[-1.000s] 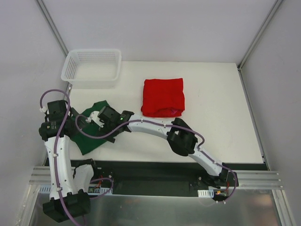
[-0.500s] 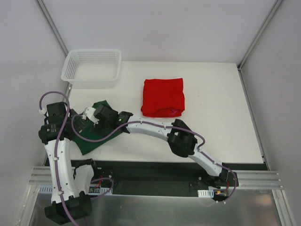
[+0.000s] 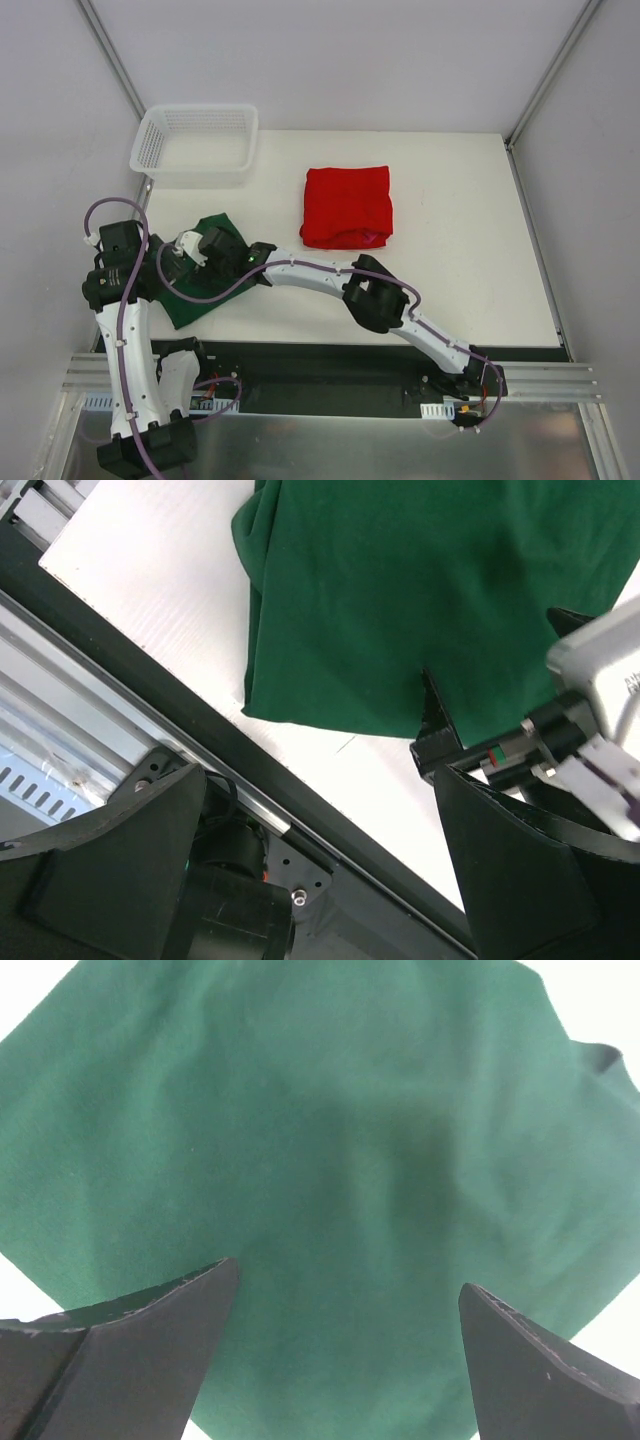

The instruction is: Fold and stack the t-shirts

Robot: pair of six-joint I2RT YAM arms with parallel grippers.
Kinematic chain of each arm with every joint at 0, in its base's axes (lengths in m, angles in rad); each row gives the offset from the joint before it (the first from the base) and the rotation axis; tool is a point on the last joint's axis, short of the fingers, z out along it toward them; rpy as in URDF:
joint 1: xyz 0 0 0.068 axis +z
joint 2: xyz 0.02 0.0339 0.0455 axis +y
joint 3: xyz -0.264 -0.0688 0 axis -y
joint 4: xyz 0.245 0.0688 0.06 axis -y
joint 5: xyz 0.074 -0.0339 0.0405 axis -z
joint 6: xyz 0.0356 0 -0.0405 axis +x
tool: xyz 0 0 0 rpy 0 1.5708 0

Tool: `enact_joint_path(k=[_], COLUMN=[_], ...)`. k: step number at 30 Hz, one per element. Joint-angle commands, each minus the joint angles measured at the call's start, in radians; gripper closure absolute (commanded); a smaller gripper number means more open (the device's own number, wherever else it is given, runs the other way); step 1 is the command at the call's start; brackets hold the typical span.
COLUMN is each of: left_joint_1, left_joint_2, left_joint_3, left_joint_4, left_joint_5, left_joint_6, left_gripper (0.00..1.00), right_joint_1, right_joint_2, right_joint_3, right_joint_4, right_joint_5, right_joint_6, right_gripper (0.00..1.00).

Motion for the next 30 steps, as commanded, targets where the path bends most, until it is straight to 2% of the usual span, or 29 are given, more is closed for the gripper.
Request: enact_joint_path(k=[1,9,16,20,23,30], left_joint_1=[0.0,-0.001,0.0,0.0,0.0,-0.001], left_joint_2=[-0.015,-0.018,-0.016,-0.015,-0.013,-0.005], left_joint_3=[-0.002,-0.002,0.004,0.006,0.006,0.01], left_joint_4=[0.009,0.015,0.026,0.032,0.04,0.049], left_joint_5=[0.053,0.07,0.079,0.087,0.098,0.109], left_joint_6=[0.016,0.016,0.016,0.019,0.021,0.022], left_gripper=[0.01,0.01,0.01,0.0,0.01,0.01], right_joint_1=[0.004,-0.014,-0.036,-0.042,-0.044,-0.077], right_joint_2=[0.022,-0.009,-0.138,-0.22,-0.274,-0.371], right_joint_3=[0.003,-0.104,-0.32,-0.454,-0.5,-0.589], right_joint_4=[-0.032,-0.137,-0.185,-0.213,-0.245,-0.313], right_joint_5=[-0.051,-0.084,-0.127,-0.104,-0.039,0.005], right_joint_6=[0.018,0.067,0.161,0.215,0.262,0.383], right_gripper=[0.04,0.04,0.04,0.04,0.04,0.04])
